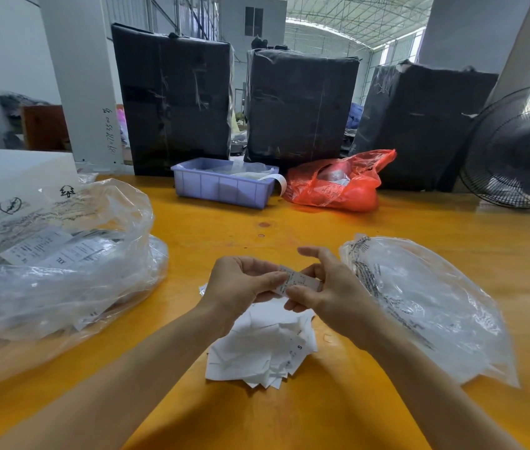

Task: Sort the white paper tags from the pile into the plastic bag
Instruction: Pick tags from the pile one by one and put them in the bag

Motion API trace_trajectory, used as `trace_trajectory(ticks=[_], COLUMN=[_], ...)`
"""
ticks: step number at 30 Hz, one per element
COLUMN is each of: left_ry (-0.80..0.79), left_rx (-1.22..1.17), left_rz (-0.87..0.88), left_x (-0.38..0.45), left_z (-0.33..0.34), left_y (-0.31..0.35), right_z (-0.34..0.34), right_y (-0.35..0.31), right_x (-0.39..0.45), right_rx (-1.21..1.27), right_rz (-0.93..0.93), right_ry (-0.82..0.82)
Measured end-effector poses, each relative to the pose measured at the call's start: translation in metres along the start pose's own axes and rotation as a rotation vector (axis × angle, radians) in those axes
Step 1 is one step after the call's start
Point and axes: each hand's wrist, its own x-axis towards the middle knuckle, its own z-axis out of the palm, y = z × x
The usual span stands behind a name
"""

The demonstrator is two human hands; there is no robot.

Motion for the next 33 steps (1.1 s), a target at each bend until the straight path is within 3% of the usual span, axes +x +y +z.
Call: trace_trajectory(ticks=[8,14,19,22,26,33], left_ry=[0.075,0.088,0.119,0.155,0.090,0.056], left_rx=[-0.218,-0.163,-0.224,-0.285,-0.342,-0.275], left_rz=[0.006,0.029,0.025,0.021,-0.029,-0.102], left_x=[0.003,-0.001,-0.004,-0.004,-0.003,0.005], left_z=[0.000,0.007,0.011,0.010,0.011,0.002], left_y=[0.003,-0.005,-0.007,-0.005,-0.002,0.000], right_z=[-0.002,0.009,0.018,0.016,0.007,-0.004], right_y=[0.006,0.009,0.004,0.004,0.005,0.012], right_x=[0.006,0.003,0.000,0.000,0.004,0.008], right_rx=[0.144,0.026,0.114,0.101,0.140,0.248], right_rz=[-0.053,-0.096,-0.045,-0.041,-0.075,0.011], right_ry=[0.274,0.210,-0.032,0.041,0.176,0.198])
